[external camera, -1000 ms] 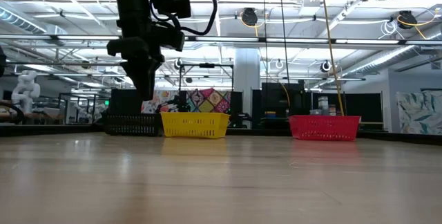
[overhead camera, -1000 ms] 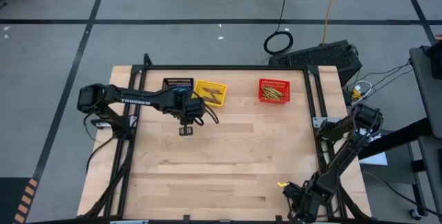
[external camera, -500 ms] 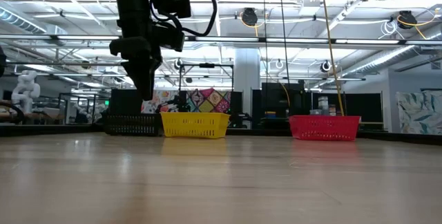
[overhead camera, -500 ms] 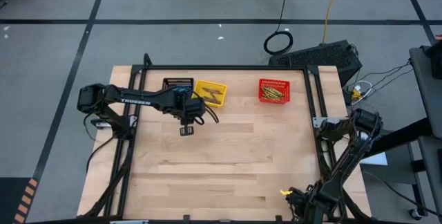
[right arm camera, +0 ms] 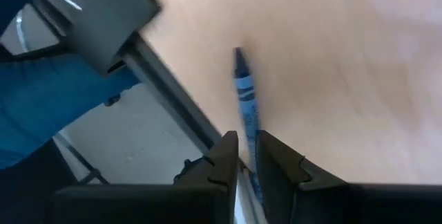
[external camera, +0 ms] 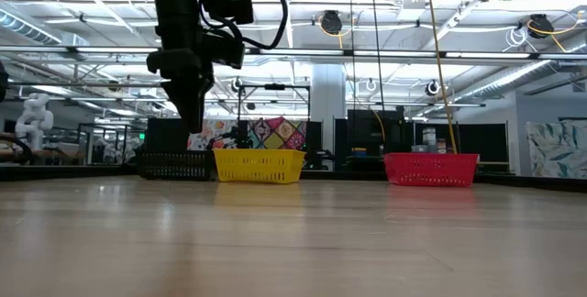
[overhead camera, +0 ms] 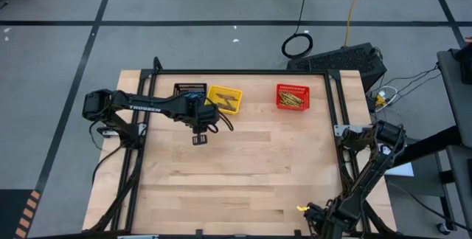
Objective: Sort crayons
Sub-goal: Put the blue crayon into the black bin
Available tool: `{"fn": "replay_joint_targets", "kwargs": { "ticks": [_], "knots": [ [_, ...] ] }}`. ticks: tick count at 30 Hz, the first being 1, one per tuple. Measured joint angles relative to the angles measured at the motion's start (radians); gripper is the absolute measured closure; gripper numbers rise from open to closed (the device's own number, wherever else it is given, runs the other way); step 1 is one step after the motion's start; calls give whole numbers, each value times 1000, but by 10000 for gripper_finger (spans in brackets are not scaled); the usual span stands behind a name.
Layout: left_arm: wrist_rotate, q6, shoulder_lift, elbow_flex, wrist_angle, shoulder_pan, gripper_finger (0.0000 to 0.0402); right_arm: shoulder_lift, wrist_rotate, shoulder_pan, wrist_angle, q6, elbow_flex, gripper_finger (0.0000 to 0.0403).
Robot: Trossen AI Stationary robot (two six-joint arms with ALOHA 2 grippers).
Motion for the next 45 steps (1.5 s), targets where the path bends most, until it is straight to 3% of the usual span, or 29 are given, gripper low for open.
{"fn": "replay_joint_targets", "kwargs": {
  "ticks": [16, 23, 31, 45],
  "knots": [
    [0, 0, 0, 0, 0, 0, 317, 52, -53, 0, 19, 11, 4, 361],
    [0, 0, 0, 0, 0, 0, 317, 61, -27, 3, 15, 9, 5, 362],
    [0, 0, 0, 0, 3, 0, 317, 106, -35, -2, -11, 6, 3, 397],
    [0, 0, 0, 0, 0, 0, 317, 114, -58, -29, -35, -56, 1, 402]
  ]
}}
